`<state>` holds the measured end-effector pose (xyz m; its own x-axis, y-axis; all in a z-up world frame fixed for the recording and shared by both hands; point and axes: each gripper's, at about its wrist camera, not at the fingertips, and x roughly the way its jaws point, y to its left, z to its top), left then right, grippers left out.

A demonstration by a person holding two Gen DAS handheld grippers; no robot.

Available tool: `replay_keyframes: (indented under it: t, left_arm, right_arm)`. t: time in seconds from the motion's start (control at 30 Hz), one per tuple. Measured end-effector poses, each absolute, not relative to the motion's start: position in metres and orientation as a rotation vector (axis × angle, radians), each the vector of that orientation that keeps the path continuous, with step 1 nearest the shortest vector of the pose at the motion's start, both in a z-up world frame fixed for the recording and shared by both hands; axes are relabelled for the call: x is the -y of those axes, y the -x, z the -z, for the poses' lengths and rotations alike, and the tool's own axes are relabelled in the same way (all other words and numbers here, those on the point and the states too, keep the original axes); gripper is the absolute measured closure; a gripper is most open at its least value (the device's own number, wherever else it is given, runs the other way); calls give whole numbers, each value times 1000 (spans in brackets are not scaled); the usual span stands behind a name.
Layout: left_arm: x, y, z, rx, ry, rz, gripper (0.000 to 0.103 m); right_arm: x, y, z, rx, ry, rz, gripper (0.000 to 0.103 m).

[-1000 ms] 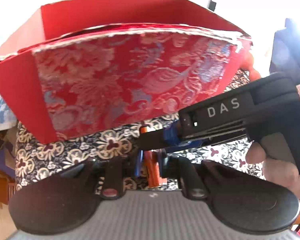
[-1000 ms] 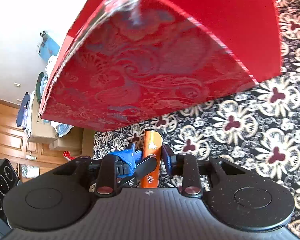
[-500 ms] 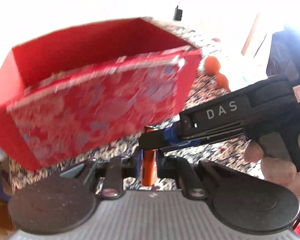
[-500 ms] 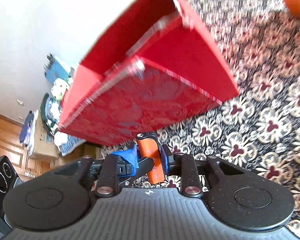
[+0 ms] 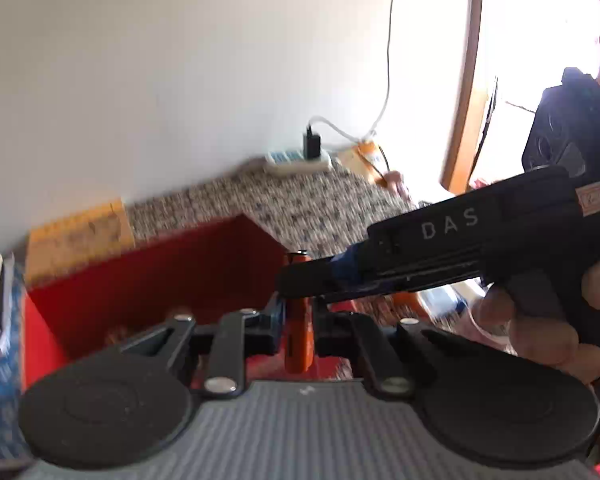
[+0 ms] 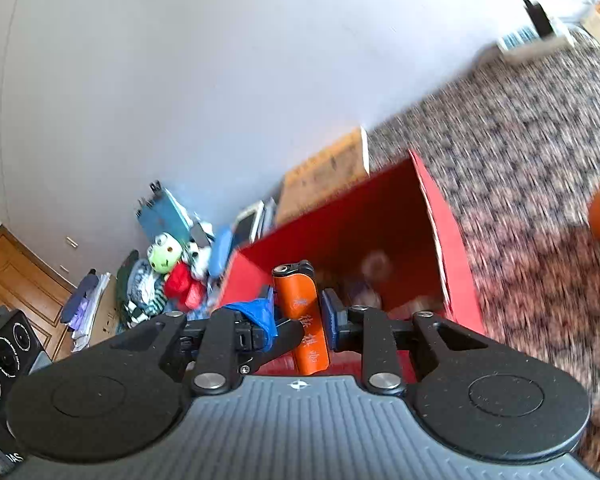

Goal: Organize rigid objects
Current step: 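Carry the orange cylinder over the red box and lower it inside, then open the right gripper to release the orange cylinder in the box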

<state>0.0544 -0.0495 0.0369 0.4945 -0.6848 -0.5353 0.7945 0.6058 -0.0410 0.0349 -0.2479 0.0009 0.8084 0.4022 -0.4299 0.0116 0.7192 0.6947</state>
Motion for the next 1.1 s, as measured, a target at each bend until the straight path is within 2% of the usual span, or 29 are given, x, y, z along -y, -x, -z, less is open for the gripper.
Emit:
replay_keyframes:
  t: [0.17,0.53,1.1]
  left_arm:
    - [57,-87,-44,-525,-219,860,99]
    - [56,-161,-5,-709,-187,706,99]
    - [52,-198,25,-829,-192,557,99]
  right_arm:
    - [247,-76,0,-625,-698,-256,96]
    - [222,-158,35,-794,-641,-327,96]
    - [208,-195,62,-866,-638,-383,96]
